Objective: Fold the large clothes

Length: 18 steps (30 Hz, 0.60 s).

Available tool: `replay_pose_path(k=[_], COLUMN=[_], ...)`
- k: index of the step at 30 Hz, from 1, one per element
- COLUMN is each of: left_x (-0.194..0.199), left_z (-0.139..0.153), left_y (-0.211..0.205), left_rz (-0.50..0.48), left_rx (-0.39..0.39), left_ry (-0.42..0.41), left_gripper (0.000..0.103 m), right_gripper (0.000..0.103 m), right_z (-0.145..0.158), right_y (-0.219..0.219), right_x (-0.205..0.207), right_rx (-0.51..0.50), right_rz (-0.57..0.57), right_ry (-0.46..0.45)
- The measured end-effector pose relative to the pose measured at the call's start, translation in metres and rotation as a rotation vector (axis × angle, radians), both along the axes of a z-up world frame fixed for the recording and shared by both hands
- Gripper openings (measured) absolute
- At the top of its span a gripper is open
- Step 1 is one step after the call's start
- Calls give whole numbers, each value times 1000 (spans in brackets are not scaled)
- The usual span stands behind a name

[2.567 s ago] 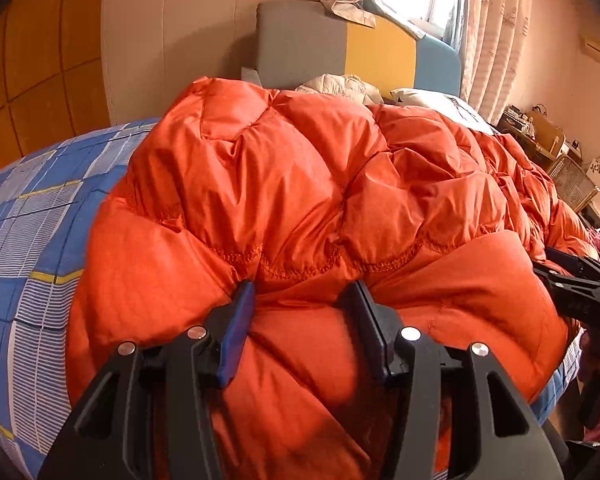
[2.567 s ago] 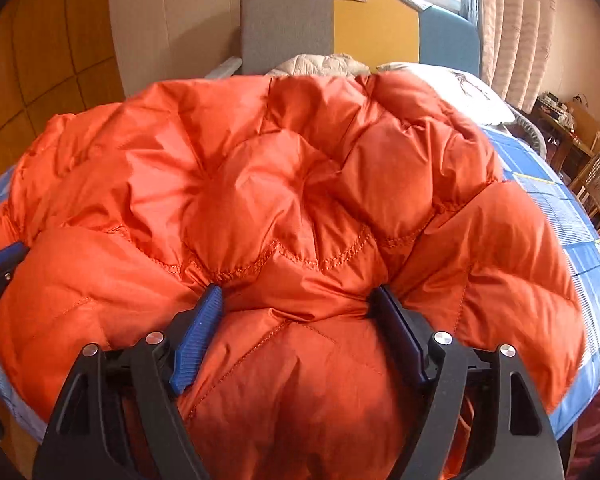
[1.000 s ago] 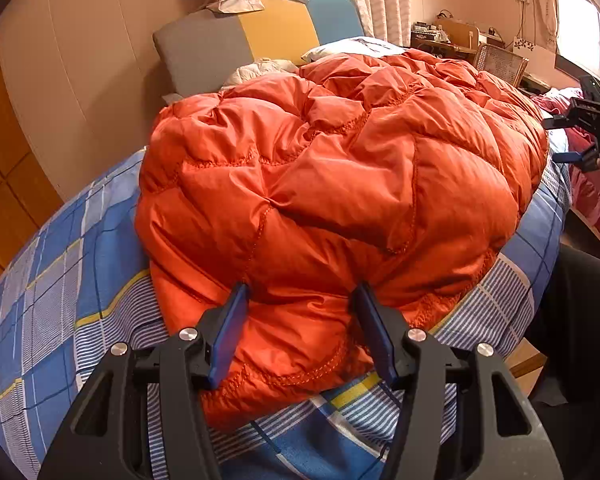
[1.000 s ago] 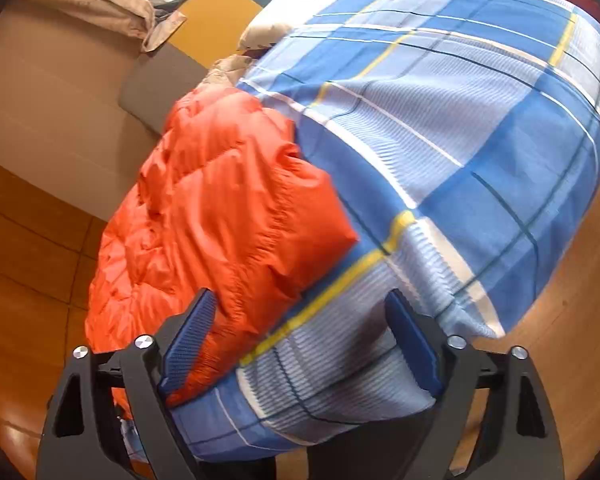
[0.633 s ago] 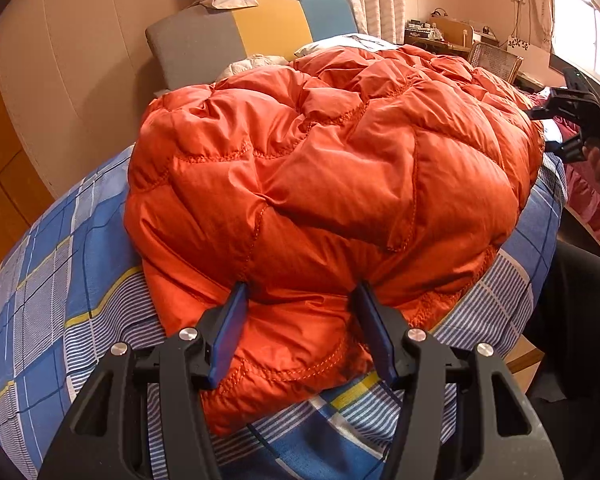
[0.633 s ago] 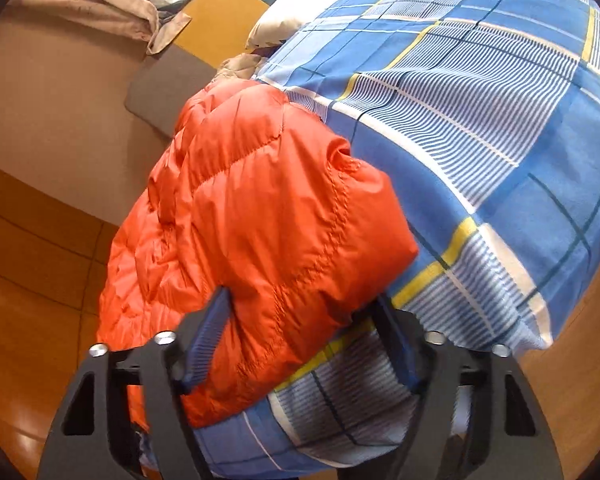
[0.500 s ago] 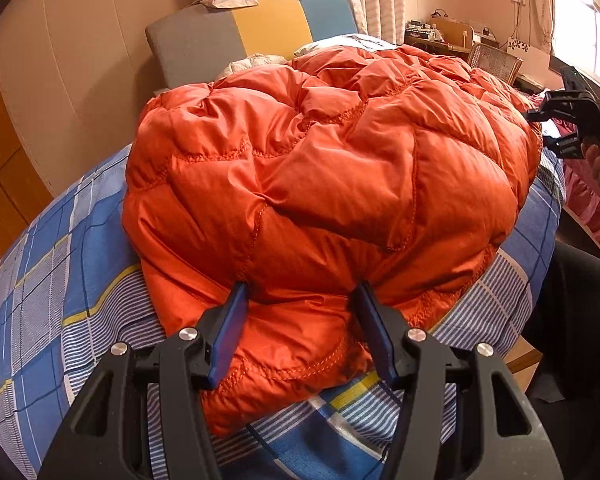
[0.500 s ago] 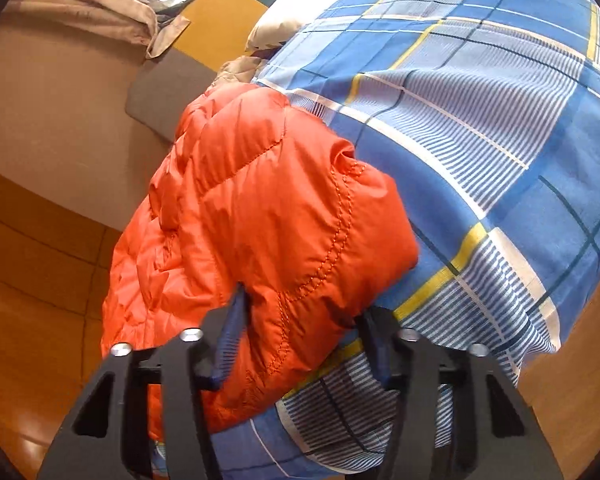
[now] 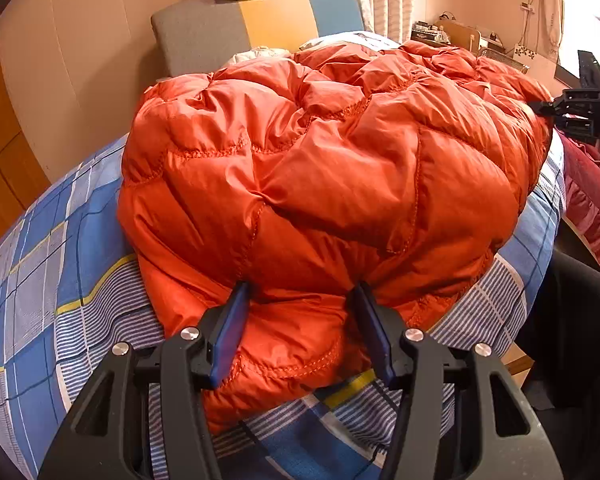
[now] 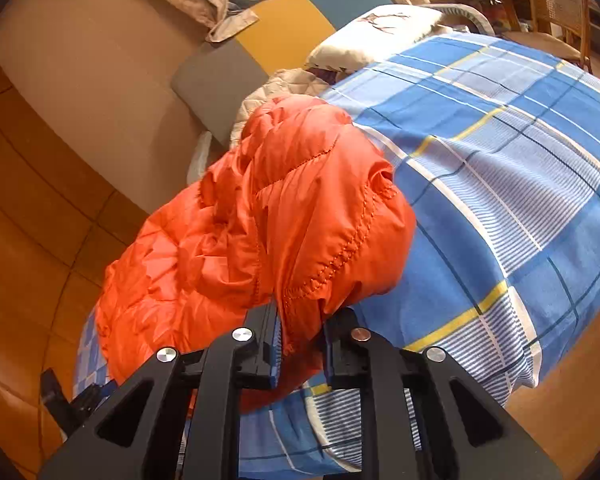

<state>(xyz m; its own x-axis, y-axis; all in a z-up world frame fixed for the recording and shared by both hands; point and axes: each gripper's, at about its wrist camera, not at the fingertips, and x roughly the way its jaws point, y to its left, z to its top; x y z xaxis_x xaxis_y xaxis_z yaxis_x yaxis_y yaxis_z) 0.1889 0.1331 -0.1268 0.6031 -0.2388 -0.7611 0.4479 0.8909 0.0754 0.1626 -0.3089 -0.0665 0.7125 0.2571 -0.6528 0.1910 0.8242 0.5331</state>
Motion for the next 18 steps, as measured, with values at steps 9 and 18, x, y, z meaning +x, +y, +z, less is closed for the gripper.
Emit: replay_pose_path(k=[9,18], left_x=[-1,-3], left_z=[0,6], left_y=[1,12], left_rz=[126,321], left_rx=[-97,-245], left_ry=[45,134], left_gripper=[51,52], right_gripper=[14,14], right_z=[18,16], right_y=[16,15], right_x=[2,2], right_rx=[-49,-65], right_rz=[65,73], right_ry=[-64,-63])
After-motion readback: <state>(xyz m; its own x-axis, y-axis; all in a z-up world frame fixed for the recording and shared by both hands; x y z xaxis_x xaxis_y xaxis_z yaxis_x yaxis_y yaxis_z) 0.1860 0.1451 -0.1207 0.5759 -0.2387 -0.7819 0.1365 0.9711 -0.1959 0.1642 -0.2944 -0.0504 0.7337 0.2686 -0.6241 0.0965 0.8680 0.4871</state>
